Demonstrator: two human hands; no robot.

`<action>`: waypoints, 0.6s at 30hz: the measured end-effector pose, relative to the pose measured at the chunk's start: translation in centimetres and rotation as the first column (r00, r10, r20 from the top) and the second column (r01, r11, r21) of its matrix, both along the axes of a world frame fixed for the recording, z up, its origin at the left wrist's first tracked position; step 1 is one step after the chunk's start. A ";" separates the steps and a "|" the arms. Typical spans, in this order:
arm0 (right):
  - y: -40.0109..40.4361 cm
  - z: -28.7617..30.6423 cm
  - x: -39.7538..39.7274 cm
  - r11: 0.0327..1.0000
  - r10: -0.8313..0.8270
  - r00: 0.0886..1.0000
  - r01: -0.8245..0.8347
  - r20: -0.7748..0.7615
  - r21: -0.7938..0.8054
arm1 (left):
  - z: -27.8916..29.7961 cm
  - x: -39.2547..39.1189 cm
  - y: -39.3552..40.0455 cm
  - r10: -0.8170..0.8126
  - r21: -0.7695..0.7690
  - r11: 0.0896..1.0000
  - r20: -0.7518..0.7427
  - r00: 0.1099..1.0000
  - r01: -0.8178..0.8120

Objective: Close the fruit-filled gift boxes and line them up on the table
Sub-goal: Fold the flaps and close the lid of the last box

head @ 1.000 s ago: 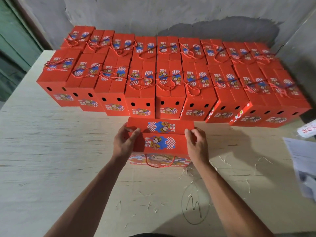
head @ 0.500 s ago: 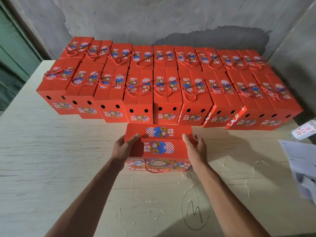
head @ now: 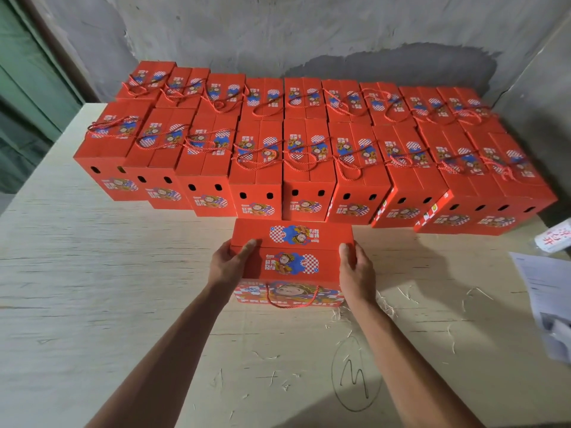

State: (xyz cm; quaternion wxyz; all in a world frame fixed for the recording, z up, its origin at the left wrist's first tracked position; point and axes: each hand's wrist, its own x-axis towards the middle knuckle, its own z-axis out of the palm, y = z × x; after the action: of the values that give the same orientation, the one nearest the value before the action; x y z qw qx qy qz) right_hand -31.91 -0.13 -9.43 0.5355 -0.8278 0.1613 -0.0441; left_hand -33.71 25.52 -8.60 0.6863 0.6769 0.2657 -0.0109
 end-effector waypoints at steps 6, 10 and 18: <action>-0.3 -0.4 0.0 0.999 -0.002 1.000 0.002 -0.003 0.043 | 0.0 0.1 -0.1 0.007 0.050 0.999 0.006 1.000 -0.008; -0.3 0.0 0.3 0.999 -0.044 0.999 0.044 0.008 0.029 | -0.4 0.4 -0.1 0.024 0.087 0.996 0.006 1.000 -0.025; 0.6 0.3 -0.6 0.956 -0.205 0.977 0.214 -0.064 0.201 | -0.4 0.2 -0.2 0.006 0.143 0.990 0.047 0.999 -0.013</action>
State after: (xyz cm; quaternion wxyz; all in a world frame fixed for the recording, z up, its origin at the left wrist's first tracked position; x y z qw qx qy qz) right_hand -32.53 0.47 -9.18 0.6073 -0.7467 0.2632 -0.0660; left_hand -33.54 25.29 -9.01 0.6420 0.7232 0.2531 0.0271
